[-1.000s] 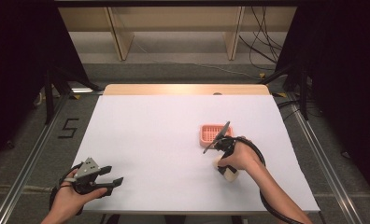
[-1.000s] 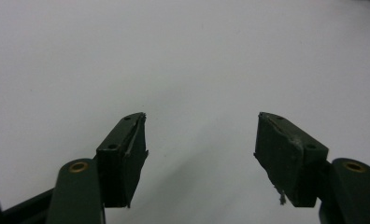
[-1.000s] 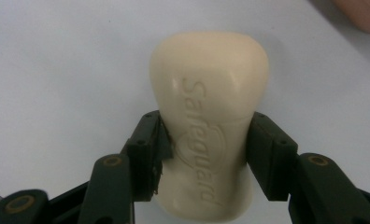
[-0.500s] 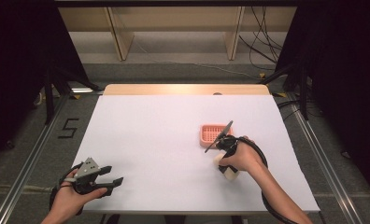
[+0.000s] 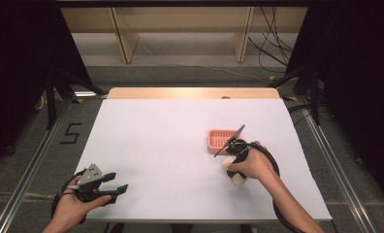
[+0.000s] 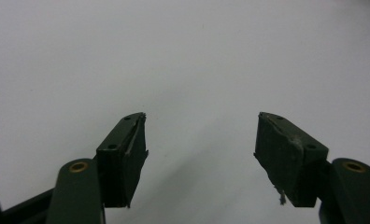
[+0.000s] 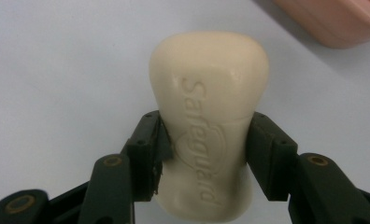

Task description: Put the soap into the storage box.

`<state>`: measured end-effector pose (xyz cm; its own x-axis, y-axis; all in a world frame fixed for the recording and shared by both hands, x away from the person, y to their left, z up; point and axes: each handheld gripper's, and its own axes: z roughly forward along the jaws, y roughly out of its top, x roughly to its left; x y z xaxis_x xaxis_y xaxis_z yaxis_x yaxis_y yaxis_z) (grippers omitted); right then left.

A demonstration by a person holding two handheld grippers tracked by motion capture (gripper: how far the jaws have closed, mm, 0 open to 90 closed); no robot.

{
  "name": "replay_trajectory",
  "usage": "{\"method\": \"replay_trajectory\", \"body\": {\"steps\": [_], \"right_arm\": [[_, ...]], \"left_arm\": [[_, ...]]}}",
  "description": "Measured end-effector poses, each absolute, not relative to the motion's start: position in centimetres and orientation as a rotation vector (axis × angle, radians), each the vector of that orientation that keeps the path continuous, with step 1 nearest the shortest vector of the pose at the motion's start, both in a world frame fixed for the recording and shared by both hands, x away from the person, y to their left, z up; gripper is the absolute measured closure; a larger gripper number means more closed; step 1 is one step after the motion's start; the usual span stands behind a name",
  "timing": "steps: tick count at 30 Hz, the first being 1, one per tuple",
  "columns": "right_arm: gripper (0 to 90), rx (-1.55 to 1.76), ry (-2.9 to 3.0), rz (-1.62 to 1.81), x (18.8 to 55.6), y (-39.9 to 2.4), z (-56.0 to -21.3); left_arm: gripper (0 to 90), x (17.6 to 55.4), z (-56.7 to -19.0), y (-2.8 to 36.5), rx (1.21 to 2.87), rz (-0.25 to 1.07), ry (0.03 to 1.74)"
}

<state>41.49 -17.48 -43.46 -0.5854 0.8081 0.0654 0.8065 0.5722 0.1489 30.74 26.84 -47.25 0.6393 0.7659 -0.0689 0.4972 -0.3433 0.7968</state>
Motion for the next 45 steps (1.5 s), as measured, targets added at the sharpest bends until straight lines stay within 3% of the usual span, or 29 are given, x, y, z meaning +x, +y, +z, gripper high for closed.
{"method": "replay_trajectory", "body": {"steps": [45], "right_arm": [[50.7, 1.484, 2.613, 0.458, 41.2, -19.4, -42.3]], "left_arm": [[33.3, 30.8, -47.4, 26.8, 2.013, 0.416, 0.987]]}}
